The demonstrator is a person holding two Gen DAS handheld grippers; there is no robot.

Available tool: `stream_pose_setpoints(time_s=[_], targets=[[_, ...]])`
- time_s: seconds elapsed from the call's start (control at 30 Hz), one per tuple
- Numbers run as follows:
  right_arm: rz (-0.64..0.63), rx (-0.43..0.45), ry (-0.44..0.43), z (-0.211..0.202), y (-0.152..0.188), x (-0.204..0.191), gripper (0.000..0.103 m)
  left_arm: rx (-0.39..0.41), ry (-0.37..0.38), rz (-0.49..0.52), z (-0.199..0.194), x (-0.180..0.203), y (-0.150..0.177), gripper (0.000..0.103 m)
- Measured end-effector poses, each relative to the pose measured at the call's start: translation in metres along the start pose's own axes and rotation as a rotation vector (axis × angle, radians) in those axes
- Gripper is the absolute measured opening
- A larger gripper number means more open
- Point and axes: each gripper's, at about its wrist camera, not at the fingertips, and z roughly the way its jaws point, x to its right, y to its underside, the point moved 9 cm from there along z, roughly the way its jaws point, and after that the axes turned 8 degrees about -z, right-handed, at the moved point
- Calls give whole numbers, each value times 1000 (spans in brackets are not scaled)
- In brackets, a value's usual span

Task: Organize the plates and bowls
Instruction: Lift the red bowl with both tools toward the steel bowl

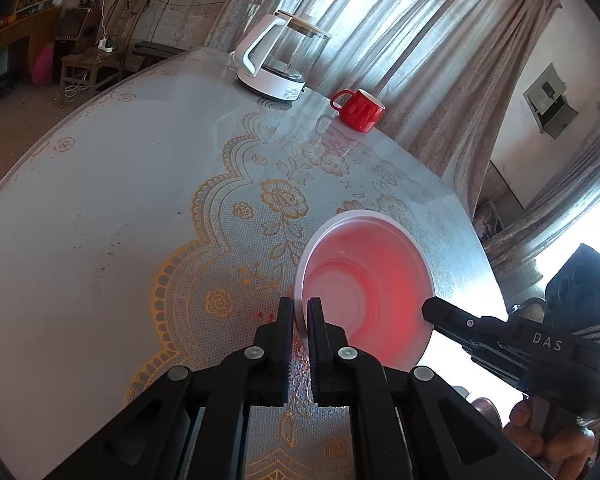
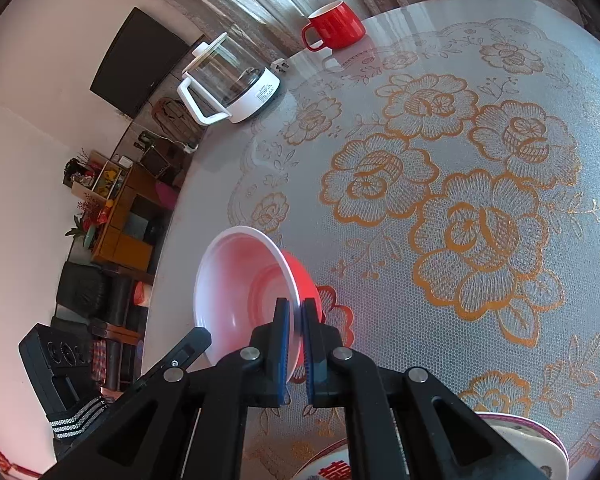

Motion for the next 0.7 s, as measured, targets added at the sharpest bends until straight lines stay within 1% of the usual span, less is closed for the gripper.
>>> stream_pose_setpoints(time_s=[0.13, 0.27, 0.43, 0.57, 0.7], targets=[[-7, 16, -10, -9, 9, -4, 5, 26, 20, 16, -18, 4, 5, 7], [-21, 50, -29, -23, 18, -12, 5, 56, 34, 30, -36, 9, 11, 7], [-12, 79, -66, -40, 29, -17, 5, 97, 55, 66, -60, 19, 21, 7], [-14, 104, -90, -56, 39, -21, 5, 129, 56, 85, -74, 24, 30, 7], [-39, 124, -87, -66, 49, -26, 5, 151, 49, 97, -85, 26, 40, 7]])
